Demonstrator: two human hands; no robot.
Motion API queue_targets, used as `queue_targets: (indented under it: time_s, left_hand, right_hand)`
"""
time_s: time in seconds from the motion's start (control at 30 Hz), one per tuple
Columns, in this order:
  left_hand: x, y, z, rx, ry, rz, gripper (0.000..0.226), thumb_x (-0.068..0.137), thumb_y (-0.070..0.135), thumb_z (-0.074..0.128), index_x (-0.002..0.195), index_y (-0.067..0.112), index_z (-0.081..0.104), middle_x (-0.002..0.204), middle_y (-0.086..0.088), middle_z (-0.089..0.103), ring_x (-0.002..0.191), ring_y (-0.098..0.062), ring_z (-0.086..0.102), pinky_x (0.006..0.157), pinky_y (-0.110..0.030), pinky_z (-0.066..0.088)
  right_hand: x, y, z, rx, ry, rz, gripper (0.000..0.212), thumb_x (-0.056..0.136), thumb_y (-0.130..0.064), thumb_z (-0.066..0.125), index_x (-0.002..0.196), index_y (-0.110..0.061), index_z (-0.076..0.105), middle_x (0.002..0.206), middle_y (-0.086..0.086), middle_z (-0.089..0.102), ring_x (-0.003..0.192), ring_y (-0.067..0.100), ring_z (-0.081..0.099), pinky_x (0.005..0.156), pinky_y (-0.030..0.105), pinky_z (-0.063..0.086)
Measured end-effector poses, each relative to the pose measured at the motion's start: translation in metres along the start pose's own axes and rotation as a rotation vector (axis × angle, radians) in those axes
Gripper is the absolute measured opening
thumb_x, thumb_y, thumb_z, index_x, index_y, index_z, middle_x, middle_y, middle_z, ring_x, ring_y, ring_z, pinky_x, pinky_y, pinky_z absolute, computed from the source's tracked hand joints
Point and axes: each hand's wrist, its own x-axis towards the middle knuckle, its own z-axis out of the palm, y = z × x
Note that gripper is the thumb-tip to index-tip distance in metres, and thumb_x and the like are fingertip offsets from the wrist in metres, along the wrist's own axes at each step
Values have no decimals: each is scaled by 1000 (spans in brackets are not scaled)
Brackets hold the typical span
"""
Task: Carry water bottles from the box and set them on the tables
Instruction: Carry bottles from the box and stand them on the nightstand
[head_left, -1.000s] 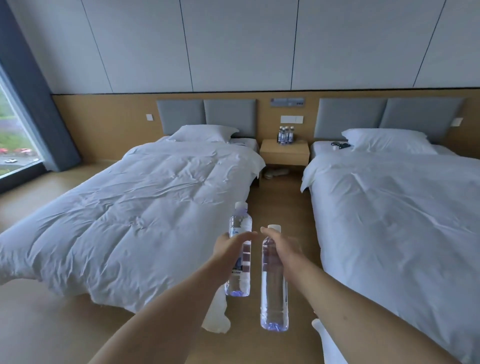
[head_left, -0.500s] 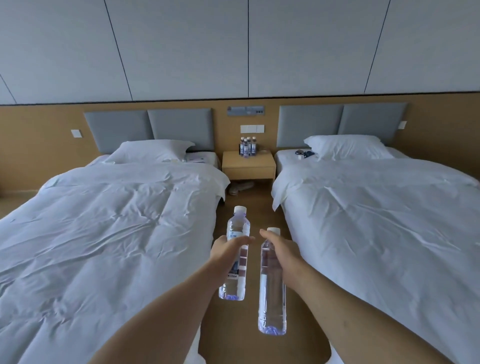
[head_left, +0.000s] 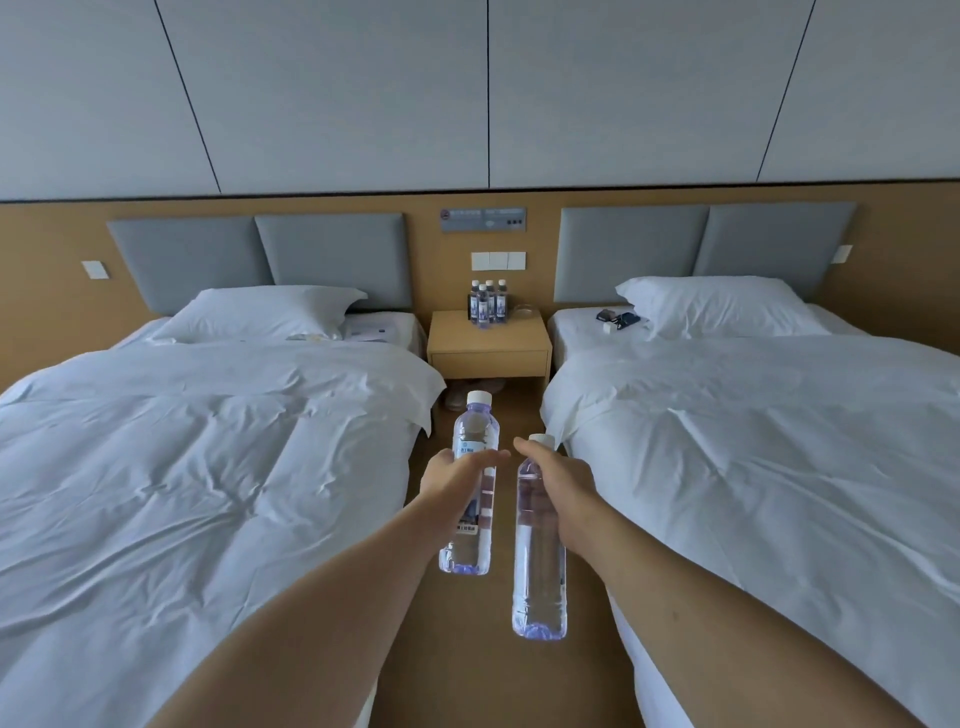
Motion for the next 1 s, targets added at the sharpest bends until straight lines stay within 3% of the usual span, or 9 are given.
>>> queue_targets:
  time_s: [0.1,0.23,0.4,0.57,0.77,0.87,0.93,1.0]
  left_hand:
    - [48,36,25,8,16,-8,42,76,51,80,101,28,54,96,-5,71,83,-21,71,56,-29,50]
    - [110,76,49,-7,18,-11,43,75,53,80,99,30,53,96,-5,70,81,-20,71,48,-25,50]
    - [191,99,73,13,-3,-68,52,77,55,79,111,28,52,100,-4,68,86,-20,69,59,-30,48]
    - [295,121,84,31,-47,-70,57,76,58,79,116,25,55,102,-6,69,90,-23,69,65,-33,49]
    - [441,157,93,25,-90,-94,53,73,56,82,107,22,60,97,-8,73,87,-24,72,72,-36,56]
    - [509,182,92,48,-99,-117,52,72,52,83,106,21,59,96,-8,72,84,-23,72,65,-33,52]
    - [553,203,92,45,-105,-113,52,71,51,84,106,20,60,95,-9,73,83,-25,72,65,-33,53]
    - [592,222,93,42,-103,-119,54,69,51,85,105,18,62,93,-10,74,82,-27,73,72,-38,58]
  right_hand:
    - [54,-42,-11,-24,-1,-7,48,78,-57,77,99,-14,75,85,8,78,74,24,78,63,39,65]
    - [125,-96,-19,-11,0,-17,48,75,-54,81,100,-13,74,81,8,77,65,20,76,56,35,63]
    - [210,-136,-13,-15,3,25,55,77,-57,78,110,-14,69,96,9,76,82,25,76,74,46,66]
    - [303,-169,6,-13,21,27,52,76,-54,80,106,-13,71,90,10,76,77,24,76,70,45,66]
    - [425,-224,43,13,71,43,47,74,-49,83,99,-10,74,79,10,78,65,23,76,60,40,65]
    - [481,-258,61,24,93,62,51,75,-49,82,106,-10,73,84,10,77,62,20,73,54,34,61]
    - [517,-280,69,52,97,60,56,74,-50,83,111,-9,70,89,12,76,64,21,73,57,38,63]
    - [549,-298,76,66,105,73,62,73,-51,84,116,-9,69,101,14,76,78,25,75,68,45,66]
